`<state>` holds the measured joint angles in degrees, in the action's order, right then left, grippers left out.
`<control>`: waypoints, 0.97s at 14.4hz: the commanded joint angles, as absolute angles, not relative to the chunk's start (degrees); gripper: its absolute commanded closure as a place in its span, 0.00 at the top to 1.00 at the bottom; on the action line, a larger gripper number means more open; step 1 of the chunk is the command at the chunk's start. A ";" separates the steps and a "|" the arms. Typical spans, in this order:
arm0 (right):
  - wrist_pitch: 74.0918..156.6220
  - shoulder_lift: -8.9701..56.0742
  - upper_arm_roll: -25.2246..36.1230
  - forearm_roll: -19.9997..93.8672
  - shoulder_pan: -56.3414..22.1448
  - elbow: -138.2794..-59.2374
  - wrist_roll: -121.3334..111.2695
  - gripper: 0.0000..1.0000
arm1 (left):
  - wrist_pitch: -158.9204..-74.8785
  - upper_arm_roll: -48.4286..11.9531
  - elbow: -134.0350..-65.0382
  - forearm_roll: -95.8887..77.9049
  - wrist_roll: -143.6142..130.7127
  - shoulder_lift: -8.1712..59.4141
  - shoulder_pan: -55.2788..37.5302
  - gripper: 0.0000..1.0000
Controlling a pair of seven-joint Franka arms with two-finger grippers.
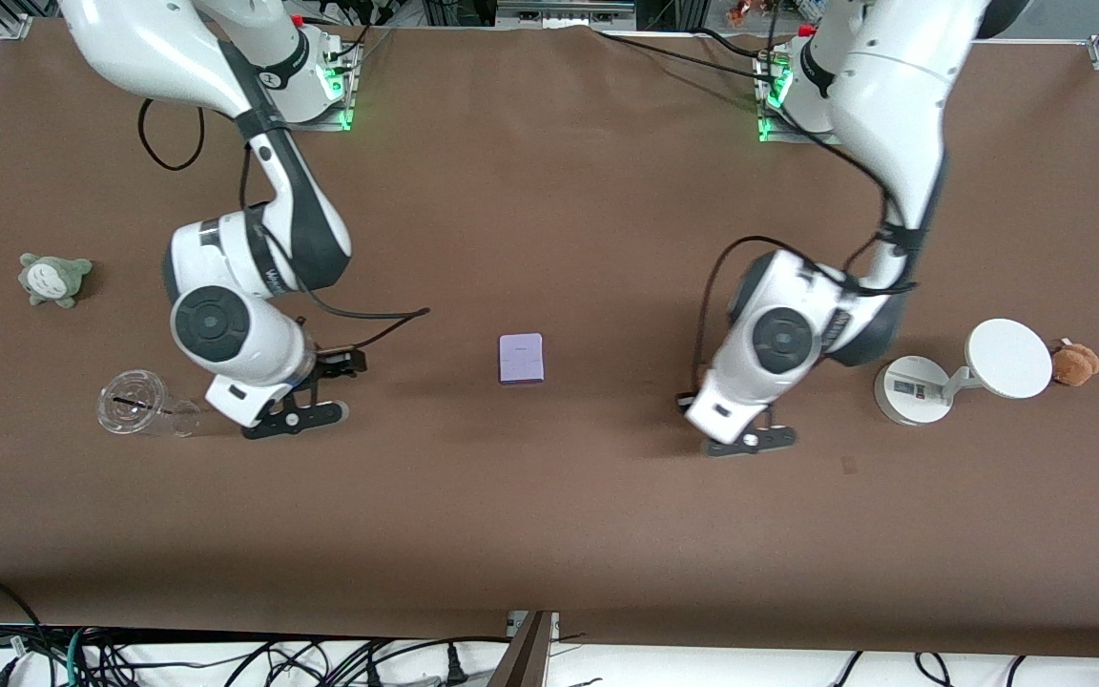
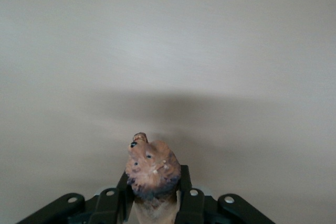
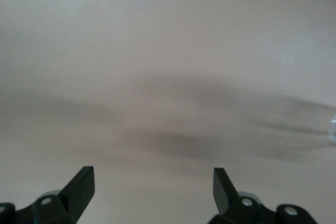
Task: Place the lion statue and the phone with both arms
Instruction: 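Carry the lion toward the white lamp while the right gripper approaches the phone, then grasp the silver phone with the right gripper while the left gripper lowers the lion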
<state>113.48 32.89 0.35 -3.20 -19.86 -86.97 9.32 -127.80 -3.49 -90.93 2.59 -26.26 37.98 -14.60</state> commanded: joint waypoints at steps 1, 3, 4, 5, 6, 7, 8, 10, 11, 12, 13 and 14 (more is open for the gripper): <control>118.10 34.97 0.62 -2.55 -24.59 -85.87 18.33 1.00 | -134.11 -4.57 -101.33 3.96 -15.41 33.48 -8.10 0.00; 124.07 37.34 0.62 -0.80 -27.50 -85.87 24.23 1.00 | -134.21 -4.66 -101.60 3.96 -8.83 33.92 -3.28 0.00; 126.97 38.66 0.62 0.25 -28.38 -85.87 25.21 1.00 | -134.21 -4.83 -102.12 3.96 -6.27 33.93 -1.69 0.00; 129.09 39.63 0.62 1.39 -29.78 -85.87 26.09 1.00 | -134.12 -4.83 -102.39 3.96 -5.28 33.84 -1.06 0.00; 130.24 40.51 0.62 2.28 -31.10 -85.87 27.58 1.00 | -134.03 -4.83 -102.39 3.96 -5.27 33.84 -1.05 0.00; 131.21 41.30 0.62 2.37 -32.77 -85.87 29.77 1.00 | -134.03 -4.75 -102.31 3.87 -5.45 34.01 -1.14 0.00; 132.79 42.44 0.70 2.29 -34.61 -85.87 32.75 1.00 | -134.03 -4.75 -102.13 3.95 -5.88 34.62 -1.14 0.00; 137.70 44.46 0.70 1.94 -36.99 -85.87 37.86 1.00 | -134.21 -4.66 -101.95 3.96 -6.15 34.98 -1.49 0.00; 139.20 45.08 0.79 1.93 -37.44 -85.87 38.75 1.00 | -134.03 -4.66 -101.78 3.96 -6.24 35.24 -1.84 0.00; 140.00 45.52 0.79 2.02 -37.70 -85.87 39.02 1.00 | -134.03 -4.66 -101.69 3.96 -6.24 35.24 -2.11 0.00; 141.14 45.88 0.70 2.02 -38.23 -85.78 39.02 1.00 | -134.03 -4.75 -101.60 3.96 -6.24 35.42 -2.20 0.00; 141.76 46.31 0.79 1.85 -38.75 -85.87 39.02 1.00 | -134.03 -4.75 -101.51 3.96 -6.24 35.42 -2.20 0.00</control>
